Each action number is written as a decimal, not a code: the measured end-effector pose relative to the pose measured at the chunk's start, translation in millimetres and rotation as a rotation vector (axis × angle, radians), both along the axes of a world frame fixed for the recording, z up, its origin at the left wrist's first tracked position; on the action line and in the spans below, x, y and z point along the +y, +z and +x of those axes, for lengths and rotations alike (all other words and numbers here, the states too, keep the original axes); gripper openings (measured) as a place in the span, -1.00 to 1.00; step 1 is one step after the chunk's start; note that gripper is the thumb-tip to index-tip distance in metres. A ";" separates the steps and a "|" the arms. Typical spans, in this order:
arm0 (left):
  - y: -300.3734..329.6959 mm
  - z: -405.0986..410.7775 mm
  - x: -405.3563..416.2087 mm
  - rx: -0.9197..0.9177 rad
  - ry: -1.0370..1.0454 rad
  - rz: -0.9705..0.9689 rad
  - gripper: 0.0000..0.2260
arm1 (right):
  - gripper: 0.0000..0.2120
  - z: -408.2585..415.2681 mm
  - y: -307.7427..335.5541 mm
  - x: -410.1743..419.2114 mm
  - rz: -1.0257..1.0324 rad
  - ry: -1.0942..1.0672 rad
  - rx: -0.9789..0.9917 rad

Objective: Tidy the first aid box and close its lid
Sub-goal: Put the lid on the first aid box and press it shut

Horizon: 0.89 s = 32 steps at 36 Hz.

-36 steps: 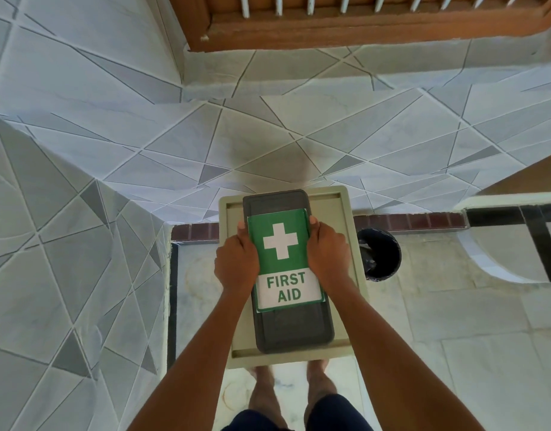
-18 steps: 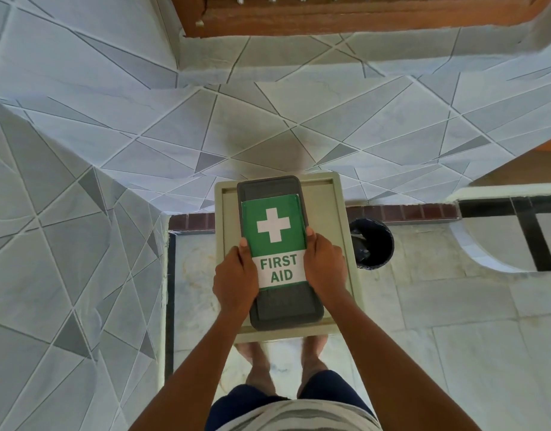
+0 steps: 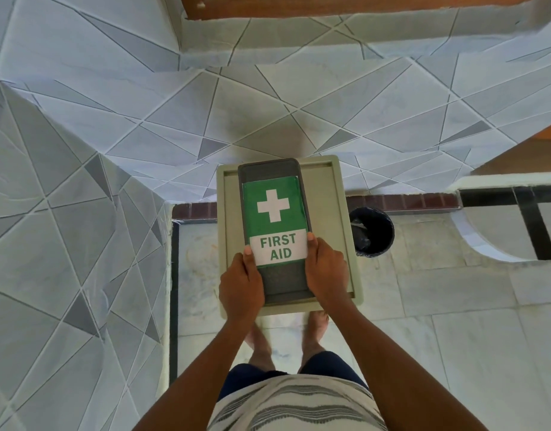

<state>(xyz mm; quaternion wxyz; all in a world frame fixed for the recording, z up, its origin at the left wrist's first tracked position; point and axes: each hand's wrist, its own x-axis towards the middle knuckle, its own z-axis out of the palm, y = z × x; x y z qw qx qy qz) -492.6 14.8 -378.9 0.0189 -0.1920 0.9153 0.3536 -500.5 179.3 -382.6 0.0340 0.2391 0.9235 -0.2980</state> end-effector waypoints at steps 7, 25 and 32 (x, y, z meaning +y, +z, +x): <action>-3.7 7.7 4.9 0.019 0.034 0.081 -0.49 | -0.38 8.0 -0.6 -4.5 -0.019 -0.100 0.029; 2.2 2.9 8.7 0.138 -0.101 0.280 -0.72 | -0.58 19.8 -0.4 -2.1 -0.111 -0.050 0.217; 10.7 -1.2 10.7 0.100 -0.117 0.351 -0.68 | -0.63 12.4 4.1 1.3 -0.189 -0.024 0.245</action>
